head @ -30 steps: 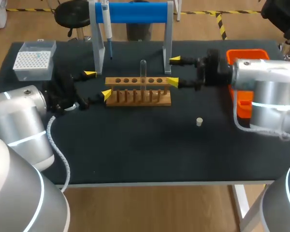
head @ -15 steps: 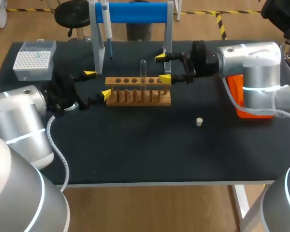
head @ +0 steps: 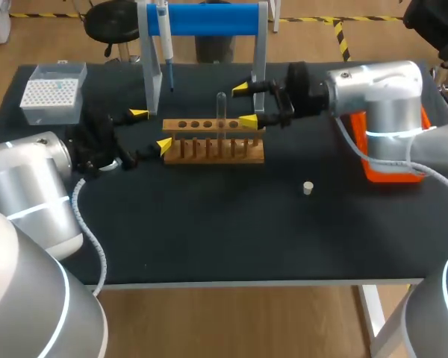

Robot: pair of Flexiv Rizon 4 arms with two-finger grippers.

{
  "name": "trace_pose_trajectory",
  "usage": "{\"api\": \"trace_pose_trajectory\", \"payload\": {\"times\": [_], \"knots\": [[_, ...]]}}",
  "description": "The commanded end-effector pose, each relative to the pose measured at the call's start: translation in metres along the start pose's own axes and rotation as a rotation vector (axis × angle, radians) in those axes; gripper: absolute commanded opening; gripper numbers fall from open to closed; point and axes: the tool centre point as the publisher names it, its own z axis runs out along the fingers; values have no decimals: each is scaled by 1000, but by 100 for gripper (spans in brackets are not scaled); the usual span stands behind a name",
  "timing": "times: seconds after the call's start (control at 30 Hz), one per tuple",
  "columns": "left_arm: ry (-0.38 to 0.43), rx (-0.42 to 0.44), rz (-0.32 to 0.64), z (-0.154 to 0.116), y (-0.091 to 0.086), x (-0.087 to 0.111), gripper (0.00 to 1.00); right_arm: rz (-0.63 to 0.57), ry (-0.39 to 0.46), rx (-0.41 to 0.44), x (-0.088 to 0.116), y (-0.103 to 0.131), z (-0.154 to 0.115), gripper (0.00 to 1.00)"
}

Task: Invert the test tube, pick up the pipette, mount the tip to pipette, aspirate from beaker and dispense into the tube, eject the tip, return the pipette, and cap with the stopper.

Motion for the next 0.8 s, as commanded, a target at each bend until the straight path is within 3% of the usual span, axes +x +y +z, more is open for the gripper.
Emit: {"api": "trace_pose_trajectory", "payload": {"times": [0.03,0.63,0.8], "knots": [[-3,-1,0,0,0,1,100,-1,-35,13,5,0,8,100],[-3,-1,0,0,0,1,100,7,-64,14,-3,-6,24,100],[-3,-1,0,0,0,1,100,7,-53,17,-5,-8,28,95]]}}
